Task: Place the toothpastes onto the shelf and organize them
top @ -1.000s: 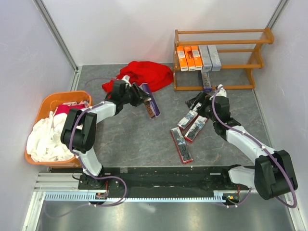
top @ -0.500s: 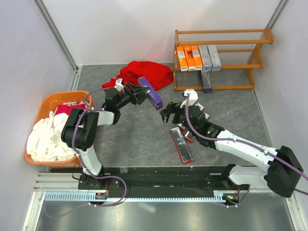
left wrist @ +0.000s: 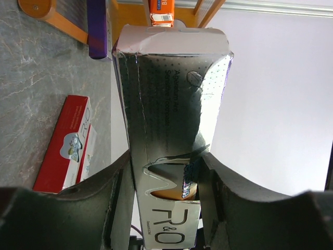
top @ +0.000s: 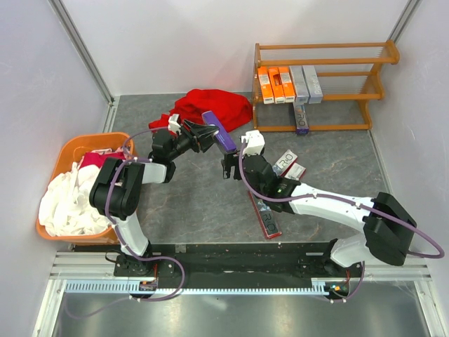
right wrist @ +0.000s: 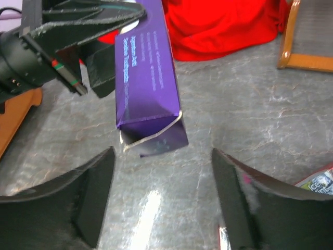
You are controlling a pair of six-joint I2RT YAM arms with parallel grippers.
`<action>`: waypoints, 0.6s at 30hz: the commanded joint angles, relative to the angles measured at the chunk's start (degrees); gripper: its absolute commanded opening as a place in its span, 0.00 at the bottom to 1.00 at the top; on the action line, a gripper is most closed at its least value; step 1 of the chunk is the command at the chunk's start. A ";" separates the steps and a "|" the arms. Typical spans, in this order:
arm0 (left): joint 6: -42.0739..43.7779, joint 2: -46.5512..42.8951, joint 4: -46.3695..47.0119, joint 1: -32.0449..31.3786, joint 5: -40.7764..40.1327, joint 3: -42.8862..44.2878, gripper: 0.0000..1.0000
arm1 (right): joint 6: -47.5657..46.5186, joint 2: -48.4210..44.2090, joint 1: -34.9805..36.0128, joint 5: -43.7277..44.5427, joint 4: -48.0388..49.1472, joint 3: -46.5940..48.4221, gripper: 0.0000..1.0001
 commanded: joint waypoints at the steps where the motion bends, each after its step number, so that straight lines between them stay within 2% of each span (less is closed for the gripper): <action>1: -3.84 -0.03 6.00 0.02 1.52 -0.28 0.49 | -2.57 2.02 0.15 3.56 4.53 3.93 0.77; 12: -3.75 -0.12 6.61 0.02 2.22 -0.45 0.55 | -2.66 3.87 0.15 2.15 6.91 4.55 0.42; 15: -2.79 -0.38 6.61 0.11 2.57 -0.71 0.60 | -2.31 3.34 0.15 2.06 6.73 4.37 0.38; 18: -2.00 -0.73 5.91 0.02 2.84 -0.54 0.71 | -1.44 2.99 -0.11 1.54 6.29 4.46 0.36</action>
